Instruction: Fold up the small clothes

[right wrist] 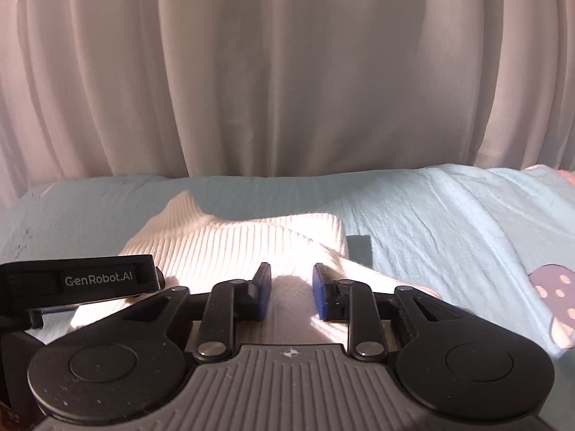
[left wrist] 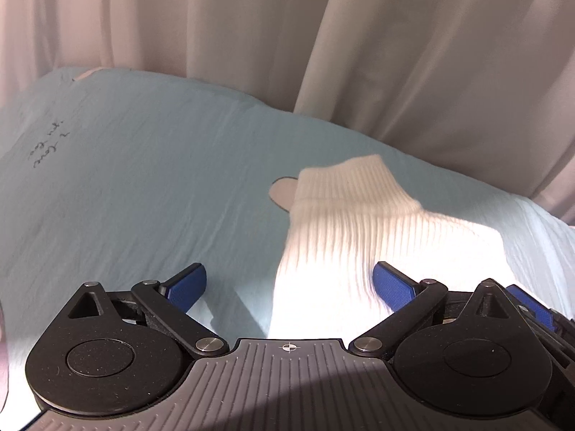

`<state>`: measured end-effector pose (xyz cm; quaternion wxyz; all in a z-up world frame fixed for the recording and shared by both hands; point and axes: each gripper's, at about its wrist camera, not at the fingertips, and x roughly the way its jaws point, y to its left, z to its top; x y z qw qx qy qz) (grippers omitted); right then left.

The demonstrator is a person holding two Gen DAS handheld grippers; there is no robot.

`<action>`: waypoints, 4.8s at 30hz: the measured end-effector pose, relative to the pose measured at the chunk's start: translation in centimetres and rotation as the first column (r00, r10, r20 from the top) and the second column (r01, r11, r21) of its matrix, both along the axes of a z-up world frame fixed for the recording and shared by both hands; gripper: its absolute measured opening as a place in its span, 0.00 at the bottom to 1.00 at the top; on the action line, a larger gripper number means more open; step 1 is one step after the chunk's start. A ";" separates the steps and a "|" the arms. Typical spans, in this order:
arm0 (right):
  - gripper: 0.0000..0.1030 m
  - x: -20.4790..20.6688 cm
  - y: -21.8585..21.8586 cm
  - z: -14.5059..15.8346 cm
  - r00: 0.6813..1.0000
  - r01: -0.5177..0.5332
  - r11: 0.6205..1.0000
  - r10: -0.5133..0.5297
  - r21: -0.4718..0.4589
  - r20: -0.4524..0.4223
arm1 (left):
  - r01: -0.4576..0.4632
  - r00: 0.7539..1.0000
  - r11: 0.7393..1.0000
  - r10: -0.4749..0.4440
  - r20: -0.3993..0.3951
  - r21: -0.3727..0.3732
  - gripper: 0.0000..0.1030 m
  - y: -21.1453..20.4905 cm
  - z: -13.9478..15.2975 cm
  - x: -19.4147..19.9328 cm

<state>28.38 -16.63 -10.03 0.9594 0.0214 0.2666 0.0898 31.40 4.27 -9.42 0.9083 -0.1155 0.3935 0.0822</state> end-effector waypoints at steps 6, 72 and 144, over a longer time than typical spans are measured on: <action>0.41 -7.9 -3.6 0.7 0.995 -0.042 0.998 0.046 0.043 -0.093 | 0.119 0.992 0.993 -0.120 0.047 0.024 0.99 0.9 1.6 -6.6; 0.19 -14.9 -2.5 -0.8 0.972 -0.079 0.993 0.058 -0.085 -0.229 | 0.174 0.979 0.980 -0.161 -0.127 0.097 0.99 2.0 0.3 -14.0; 0.96 -14.5 -1.3 4.7 0.857 0.057 0.987 -0.126 -0.151 -0.500 | 0.246 0.938 0.947 -0.180 -0.297 0.204 0.99 -1.7 5.4 -15.6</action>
